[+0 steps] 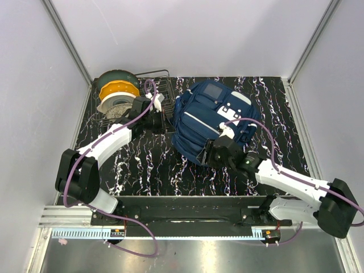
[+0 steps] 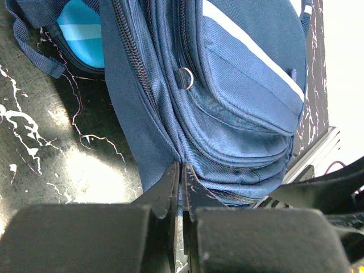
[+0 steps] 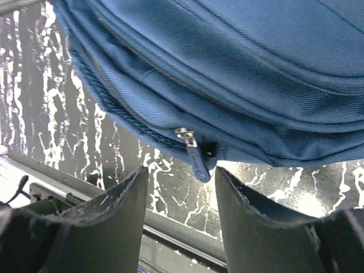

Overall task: Pack the student bag
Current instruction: Zip the student bag at the center of the board.

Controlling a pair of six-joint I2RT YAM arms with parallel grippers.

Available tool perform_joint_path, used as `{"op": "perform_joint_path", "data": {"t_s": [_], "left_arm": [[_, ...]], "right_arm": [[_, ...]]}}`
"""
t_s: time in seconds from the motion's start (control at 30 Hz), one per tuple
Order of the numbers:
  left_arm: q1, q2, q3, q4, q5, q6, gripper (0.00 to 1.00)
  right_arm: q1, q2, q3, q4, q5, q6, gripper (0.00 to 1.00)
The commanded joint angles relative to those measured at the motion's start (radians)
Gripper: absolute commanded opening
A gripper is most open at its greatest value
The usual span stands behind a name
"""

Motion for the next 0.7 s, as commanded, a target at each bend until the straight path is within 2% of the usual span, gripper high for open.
{"op": "perform_joint_path", "data": {"t_s": [0.0,0.13,0.3,0.5,0.57,0.67], "left_arm": [[0.001,-0.071,0.024,0.081,0.064,-0.006,0.00],[0.000,-0.072,0.025,0.083,0.067,-0.007,0.00],[0.000,-0.069,0.027,0.086,0.070,-0.011,0.00],[0.001,-0.071,0.024,0.094,0.076,-0.017,0.00],[0.000,-0.069,0.024,0.094,0.078,-0.018,0.00],[0.000,-0.069,0.025,0.094,0.079,-0.017,0.00]], "right_arm": [[-0.046,0.055,0.023,0.058,-0.004,-0.034,0.55],[-0.053,0.105,0.040,0.075,-0.025,-0.046,0.53],[-0.055,0.126,0.024,0.140,-0.080,-0.046,0.44],[-0.055,0.114,-0.005,0.164,-0.091,-0.025,0.27],[-0.055,0.111,-0.009,0.157,-0.082,-0.022,0.13],[-0.055,0.109,-0.009,0.149,-0.073,-0.023,0.00]]}}
